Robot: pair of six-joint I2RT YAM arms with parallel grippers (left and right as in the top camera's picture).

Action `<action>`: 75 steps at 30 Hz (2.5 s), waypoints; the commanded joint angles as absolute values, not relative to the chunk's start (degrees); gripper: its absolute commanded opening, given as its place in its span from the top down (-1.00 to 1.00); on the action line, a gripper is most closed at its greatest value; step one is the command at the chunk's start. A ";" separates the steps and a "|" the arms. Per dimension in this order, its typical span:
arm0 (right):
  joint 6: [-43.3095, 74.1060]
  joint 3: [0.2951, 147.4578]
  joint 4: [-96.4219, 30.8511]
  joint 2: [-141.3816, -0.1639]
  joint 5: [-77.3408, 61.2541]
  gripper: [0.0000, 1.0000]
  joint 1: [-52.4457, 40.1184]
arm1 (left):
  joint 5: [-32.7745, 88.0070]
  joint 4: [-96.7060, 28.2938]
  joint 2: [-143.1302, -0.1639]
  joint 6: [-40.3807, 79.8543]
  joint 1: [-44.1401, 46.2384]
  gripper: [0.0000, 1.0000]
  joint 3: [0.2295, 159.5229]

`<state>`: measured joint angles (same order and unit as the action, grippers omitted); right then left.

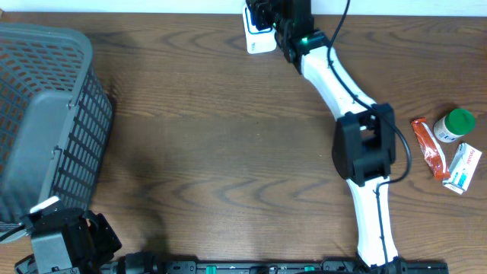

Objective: Scan the item barcode
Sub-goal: 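Hold the Kleenex packet against the white scanner, then carry the packet right and release it beside the tub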

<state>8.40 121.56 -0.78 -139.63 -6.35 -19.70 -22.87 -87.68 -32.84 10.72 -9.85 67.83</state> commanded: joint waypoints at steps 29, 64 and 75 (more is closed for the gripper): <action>6.57 125.10 -17.52 -135.68 2.33 0.02 -21.04 | -23.64 -87.79 -32.64 11.22 -9.56 -0.90 67.92; 6.85 86.78 -42.52 -119.37 13.02 -0.26 19.55 | -23.64 -87.79 -32.64 11.22 -9.56 -0.90 67.92; 7.22 107.96 -58.24 -119.35 0.82 -0.98 20.53 | -23.64 -87.79 -32.64 11.22 -9.56 -0.90 67.92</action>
